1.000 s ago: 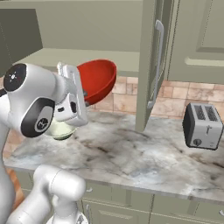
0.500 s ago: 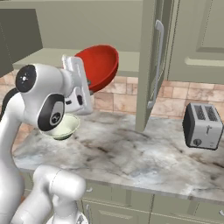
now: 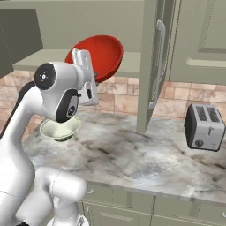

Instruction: Open the cabinet. Pick the bowls from the counter and place them in the cabinet. Then close the cabinet.

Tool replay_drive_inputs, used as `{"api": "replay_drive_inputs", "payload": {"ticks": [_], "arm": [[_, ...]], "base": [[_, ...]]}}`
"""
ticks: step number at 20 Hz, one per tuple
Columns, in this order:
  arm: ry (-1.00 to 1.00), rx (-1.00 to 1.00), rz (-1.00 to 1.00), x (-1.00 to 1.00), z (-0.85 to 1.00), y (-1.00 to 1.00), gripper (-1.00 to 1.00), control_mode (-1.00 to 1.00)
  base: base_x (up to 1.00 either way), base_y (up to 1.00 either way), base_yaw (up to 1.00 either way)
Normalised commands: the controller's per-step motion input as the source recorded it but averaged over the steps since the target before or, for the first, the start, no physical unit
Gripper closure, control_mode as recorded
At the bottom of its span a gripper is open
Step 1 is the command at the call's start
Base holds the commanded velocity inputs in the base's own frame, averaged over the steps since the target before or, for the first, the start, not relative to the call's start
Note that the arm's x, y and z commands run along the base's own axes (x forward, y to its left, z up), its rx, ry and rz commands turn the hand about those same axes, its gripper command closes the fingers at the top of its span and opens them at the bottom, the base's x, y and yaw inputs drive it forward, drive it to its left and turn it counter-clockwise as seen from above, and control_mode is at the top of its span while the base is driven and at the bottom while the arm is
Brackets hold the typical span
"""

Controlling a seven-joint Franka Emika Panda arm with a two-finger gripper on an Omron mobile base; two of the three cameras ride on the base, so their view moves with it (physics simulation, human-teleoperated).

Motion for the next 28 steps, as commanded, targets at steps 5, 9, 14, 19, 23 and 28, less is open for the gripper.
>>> {"api": "replay_drive_inputs", "payload": {"ticks": [5,9,14,19,23,28], "arm": [[0.0,0.12,0.06,0.49,0.49,0.0,1.0,-1.0],[0.0,0.06,0.03,0.63,0.21,0.0,1.0,-1.0],[0.0,0.02,0.0,0.58,0.0,0.0,1.0,-1.0],[0.0,0.0,0.0,0.53,-0.05,0.0,1.0,-1.0],[0.0,0.0,0.0,0.49,-0.15,0.0,1.0,-1.0],[0.0,0.0,0.0,0.39,-0.3,0.0,1.0,-1.0]], "base": [[0.0,0.0,0.0],[0.0,0.0,0.0],[0.0,0.0,0.0],[0.0,0.0,0.0],[0.0,0.0,0.0],[0.0,0.0,0.0]]}}
